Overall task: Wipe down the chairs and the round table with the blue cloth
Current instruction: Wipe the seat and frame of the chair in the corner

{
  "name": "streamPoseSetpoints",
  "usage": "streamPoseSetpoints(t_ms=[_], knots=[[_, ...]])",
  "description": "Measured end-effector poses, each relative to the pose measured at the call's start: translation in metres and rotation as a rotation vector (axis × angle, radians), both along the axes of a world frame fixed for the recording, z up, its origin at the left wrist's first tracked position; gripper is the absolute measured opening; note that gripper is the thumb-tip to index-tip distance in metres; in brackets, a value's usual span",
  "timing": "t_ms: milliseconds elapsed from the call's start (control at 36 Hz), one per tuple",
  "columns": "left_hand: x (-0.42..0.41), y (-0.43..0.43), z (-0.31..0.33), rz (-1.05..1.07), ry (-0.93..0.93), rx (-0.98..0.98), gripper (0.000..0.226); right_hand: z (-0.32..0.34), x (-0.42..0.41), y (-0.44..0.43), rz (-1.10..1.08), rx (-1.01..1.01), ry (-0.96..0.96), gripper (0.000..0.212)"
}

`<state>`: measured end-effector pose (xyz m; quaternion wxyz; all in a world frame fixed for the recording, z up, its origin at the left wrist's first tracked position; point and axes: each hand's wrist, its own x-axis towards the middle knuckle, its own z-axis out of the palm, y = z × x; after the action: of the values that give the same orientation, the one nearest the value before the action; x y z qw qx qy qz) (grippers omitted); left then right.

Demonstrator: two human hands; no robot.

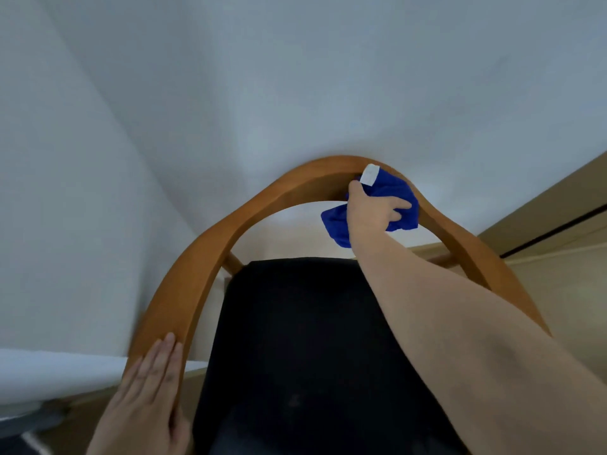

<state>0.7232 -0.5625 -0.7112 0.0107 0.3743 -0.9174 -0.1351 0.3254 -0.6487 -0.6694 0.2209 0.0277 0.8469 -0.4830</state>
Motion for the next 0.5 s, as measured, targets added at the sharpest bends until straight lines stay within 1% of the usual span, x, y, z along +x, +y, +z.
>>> streamPoseSetpoints(t_ms=[56, 83, 139, 194, 222, 278, 361, 500], knots=[[-0.001, 0.000, -0.003, -0.013, 0.013, -0.027, 0.093, -0.002, 0.007, -0.009, -0.048, -0.038, -0.019, 0.129], [-0.001, 0.000, -0.004, -0.012, 0.019, -0.050, 0.094, -0.001, 0.010, -0.014, -0.080, -0.043, -0.028, 0.128], [-0.002, 0.000, -0.006, -0.010, 0.025, -0.088, 0.096, 0.000, 0.011, -0.022, -0.145, -0.038, -0.031, 0.115], [-0.002, -0.002, -0.007, -0.019, 0.018, -0.106, 0.099, -0.001, 0.017, -0.027, -0.148, -0.032, -0.006, 0.097], [-0.002, -0.003, -0.007, -0.021, 0.016, -0.110, 0.098, -0.004, 0.023, -0.029, -0.123, -0.034, 0.007, 0.090], [-0.001, -0.003, -0.007, -0.012, 0.010, -0.107, 0.097, -0.011, 0.043, -0.034, -0.034, -0.046, 0.042, 0.082], [0.000, -0.002, -0.009, -0.006, -0.003, -0.116, 0.100, -0.020, 0.084, -0.042, 0.132, -0.058, 0.102, 0.079], [0.002, -0.001, -0.011, -0.010, -0.006, -0.136, 0.095, -0.036, 0.148, -0.038, 0.423, 0.001, 0.188, 0.077]])
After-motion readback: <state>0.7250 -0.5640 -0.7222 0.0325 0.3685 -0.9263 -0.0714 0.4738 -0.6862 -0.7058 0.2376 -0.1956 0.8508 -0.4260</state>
